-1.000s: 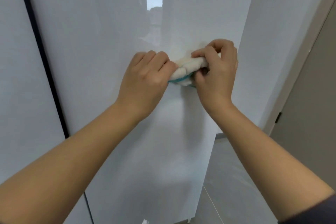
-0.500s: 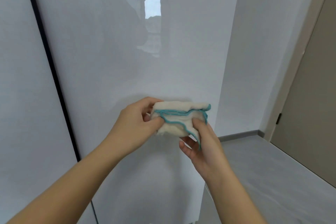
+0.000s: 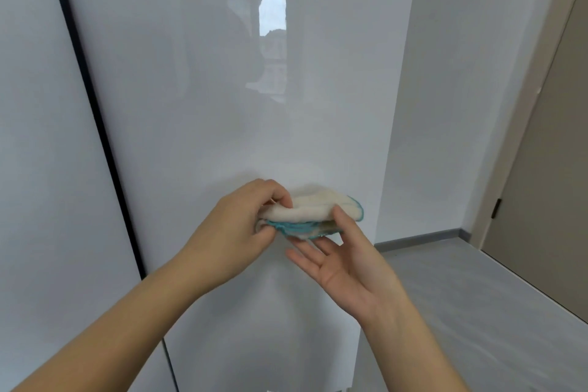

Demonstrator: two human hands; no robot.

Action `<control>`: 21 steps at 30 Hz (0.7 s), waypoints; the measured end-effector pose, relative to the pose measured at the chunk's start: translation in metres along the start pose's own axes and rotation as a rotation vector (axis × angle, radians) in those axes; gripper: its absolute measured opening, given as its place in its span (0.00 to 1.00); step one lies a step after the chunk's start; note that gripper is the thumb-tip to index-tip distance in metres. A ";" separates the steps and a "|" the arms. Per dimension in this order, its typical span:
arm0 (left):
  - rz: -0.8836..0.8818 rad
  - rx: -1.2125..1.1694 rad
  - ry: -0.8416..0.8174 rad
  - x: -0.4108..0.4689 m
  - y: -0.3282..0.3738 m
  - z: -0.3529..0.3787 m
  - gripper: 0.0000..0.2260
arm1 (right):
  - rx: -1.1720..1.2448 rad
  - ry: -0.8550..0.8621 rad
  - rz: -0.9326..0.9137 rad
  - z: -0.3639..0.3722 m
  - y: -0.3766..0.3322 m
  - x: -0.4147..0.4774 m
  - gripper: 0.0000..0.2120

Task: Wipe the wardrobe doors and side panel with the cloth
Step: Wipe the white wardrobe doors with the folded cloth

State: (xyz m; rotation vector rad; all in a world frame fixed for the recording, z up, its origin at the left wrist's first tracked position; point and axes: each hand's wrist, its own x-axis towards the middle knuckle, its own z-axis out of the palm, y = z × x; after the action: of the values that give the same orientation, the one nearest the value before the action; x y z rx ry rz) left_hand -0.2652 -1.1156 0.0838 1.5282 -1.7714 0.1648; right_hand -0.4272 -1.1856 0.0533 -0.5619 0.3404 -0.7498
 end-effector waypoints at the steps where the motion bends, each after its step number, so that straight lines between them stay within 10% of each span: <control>1: 0.007 0.022 -0.037 -0.001 0.000 0.001 0.17 | 0.000 -0.009 -0.032 -0.001 0.001 0.001 0.20; 7: -0.059 -0.067 -0.251 -0.005 -0.005 -0.007 0.16 | -0.125 0.000 -0.258 -0.003 0.006 0.008 0.11; 21: -0.261 -0.101 -0.018 0.007 -0.004 0.018 0.09 | -0.178 0.250 -0.637 -0.012 -0.002 0.025 0.07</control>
State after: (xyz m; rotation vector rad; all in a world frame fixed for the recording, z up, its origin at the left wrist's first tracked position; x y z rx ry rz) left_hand -0.2698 -1.1323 0.0739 1.6729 -1.5517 -0.0665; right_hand -0.4168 -1.2092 0.0432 -0.7578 0.4694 -1.4207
